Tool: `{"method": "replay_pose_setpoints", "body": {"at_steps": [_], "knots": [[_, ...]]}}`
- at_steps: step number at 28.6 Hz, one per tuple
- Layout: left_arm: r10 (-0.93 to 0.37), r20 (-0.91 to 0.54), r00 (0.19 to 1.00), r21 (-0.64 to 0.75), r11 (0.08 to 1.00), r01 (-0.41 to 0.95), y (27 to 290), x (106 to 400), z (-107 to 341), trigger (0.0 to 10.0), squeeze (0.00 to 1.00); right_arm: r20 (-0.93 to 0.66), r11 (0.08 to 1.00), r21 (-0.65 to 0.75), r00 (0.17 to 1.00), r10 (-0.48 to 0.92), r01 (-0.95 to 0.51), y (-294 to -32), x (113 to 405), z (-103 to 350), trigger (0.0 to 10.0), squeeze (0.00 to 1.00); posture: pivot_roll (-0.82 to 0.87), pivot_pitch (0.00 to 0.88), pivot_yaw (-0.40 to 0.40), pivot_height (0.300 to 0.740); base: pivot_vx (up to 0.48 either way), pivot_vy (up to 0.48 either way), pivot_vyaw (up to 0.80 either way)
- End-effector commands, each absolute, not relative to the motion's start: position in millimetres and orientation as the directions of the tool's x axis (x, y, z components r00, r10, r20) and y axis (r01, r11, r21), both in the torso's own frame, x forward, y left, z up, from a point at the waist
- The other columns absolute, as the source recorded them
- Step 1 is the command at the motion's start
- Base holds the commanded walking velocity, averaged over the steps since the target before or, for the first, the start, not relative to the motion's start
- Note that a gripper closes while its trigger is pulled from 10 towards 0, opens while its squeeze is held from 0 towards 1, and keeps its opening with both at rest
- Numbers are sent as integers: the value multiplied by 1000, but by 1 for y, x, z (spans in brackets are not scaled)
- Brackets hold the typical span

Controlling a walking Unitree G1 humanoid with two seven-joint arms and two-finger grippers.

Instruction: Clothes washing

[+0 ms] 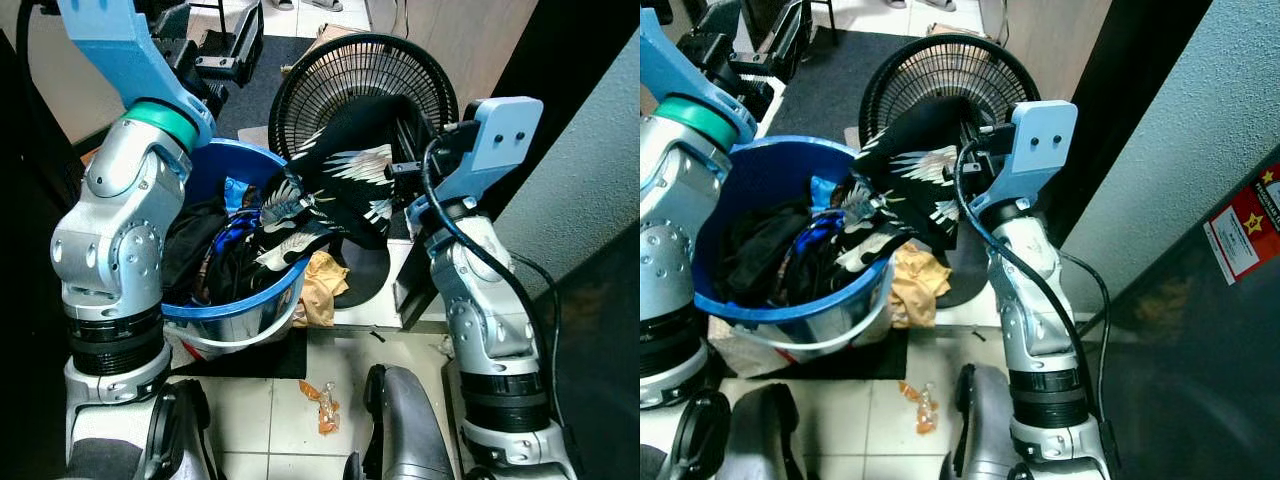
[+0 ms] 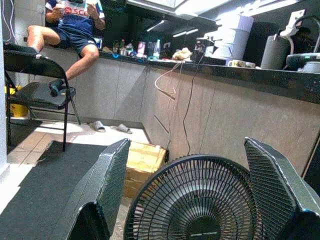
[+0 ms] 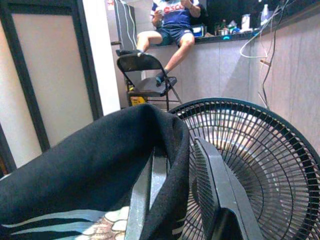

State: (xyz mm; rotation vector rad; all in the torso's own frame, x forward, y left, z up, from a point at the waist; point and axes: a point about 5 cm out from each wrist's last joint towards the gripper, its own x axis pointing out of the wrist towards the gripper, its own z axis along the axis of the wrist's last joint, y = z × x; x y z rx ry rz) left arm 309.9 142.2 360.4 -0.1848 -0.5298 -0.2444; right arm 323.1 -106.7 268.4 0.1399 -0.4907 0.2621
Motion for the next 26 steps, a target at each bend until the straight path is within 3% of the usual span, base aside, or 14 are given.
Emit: {"method": "replay_pose_setpoints", "body": {"at_steps": [1, 26], "knots": [[-188, 519, 834, -111, 952, 284, 141, 310, 362, 10000, 0, 508, 961, 67, 839, 197, -267, -109, 322, 272, 10000, 0, 28, 52, -4, 483, 0, 0, 0], [-222, 626, 748, -110, 924, 367, 112, 325, 404, 10000, 0, 544, 961, 55, 815, 199, -271, -103, 326, 279, 10000, 0, 34, 55, -2, 566, 0, 0, 0]]}}
